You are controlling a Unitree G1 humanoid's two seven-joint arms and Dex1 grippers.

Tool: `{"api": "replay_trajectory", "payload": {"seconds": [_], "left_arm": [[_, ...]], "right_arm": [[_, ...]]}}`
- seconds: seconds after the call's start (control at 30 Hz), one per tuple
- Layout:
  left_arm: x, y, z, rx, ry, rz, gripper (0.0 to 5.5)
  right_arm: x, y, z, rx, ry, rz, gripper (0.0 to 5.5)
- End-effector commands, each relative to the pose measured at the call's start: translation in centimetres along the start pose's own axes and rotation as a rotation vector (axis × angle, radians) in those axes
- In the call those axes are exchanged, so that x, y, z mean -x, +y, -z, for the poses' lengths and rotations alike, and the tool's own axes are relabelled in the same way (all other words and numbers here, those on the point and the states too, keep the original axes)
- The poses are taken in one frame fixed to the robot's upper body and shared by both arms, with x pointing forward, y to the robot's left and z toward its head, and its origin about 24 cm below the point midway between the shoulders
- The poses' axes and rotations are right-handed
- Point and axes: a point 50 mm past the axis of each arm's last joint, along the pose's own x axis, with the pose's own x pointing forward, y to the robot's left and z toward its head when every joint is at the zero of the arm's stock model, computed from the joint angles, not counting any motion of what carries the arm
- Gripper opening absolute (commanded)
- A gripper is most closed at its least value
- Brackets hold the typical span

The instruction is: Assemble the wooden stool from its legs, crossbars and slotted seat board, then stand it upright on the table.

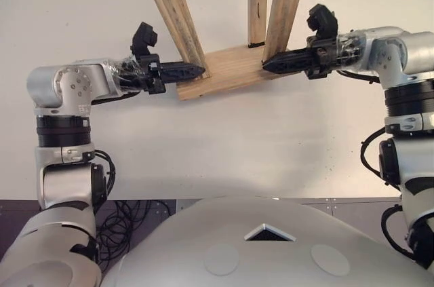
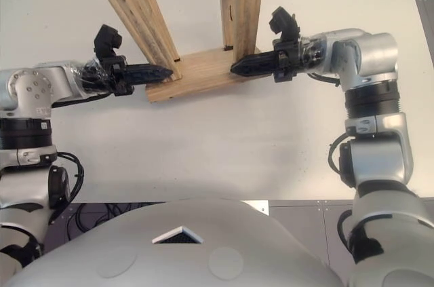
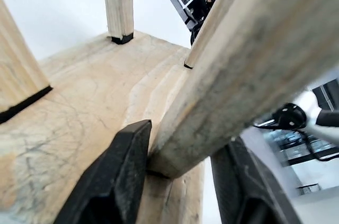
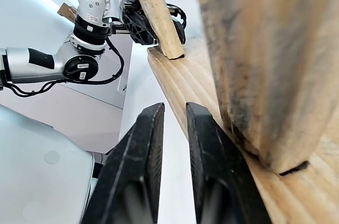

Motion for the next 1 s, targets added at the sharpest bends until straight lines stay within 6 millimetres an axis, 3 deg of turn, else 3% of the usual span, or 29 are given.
{"api": "replay_trajectory", "payload": {"seconds": [0.03,0.1,0.23,0.33,0.4,0.5,0.67,0.77,0.87,1.0], "left_arm": [[0.5,-0.5,-4.0,0.060,-0.112,-0.004,1.32],[0.5,0.2,-5.1,0.058,-0.154,-0.059,1.32],[0.9,1.3,-6.0,0.089,-0.224,-0.106,2.03],[1.6,2.2,-5.1,0.070,-0.211,-0.190,2.31],[2.5,2.8,-3.8,-0.079,-0.211,-0.252,2.31],[4.0,2.1,-3.0,-0.263,-0.291,-0.223,2.31],[6.5,0.1,-4.1,-0.417,-0.468,-0.149,2.56],[7.2,-0.1,-2.7,-0.430,-0.390,-0.154,3.00],[7.4,0.6,-0.1,-0.431,-0.247,-0.199,3.50],[7.1,1.9,1.6,-0.519,-0.119,-0.294,3.86]], "right_arm": [[1.1,0.8,-1.8,0.003,-0.043,0.012,0.75],[1.3,1.3,-2.6,0.018,-0.060,0.003,0.75],[2.1,0.8,-2.9,0.018,-0.083,0.052,0.75],[3.0,-0.1,-2.5,0.040,-0.099,0.121,0.75],[4.1,-1.3,-2.5,0.131,-0.127,0.239,0.75],[5.5,-2.7,-2.5,0.273,-0.149,0.394,0.75],[6.6,-4.5,-1.4,0.297,-0.163,0.474,1.52],[5.9,-5.2,-1.4,0.300,-0.162,0.466,1.98],[5.2,-5.4,-1.6,0.324,-0.141,0.445,2.52],[4.4,-6.0,-1.9,0.402,-0.058,0.495,2.93]]}}
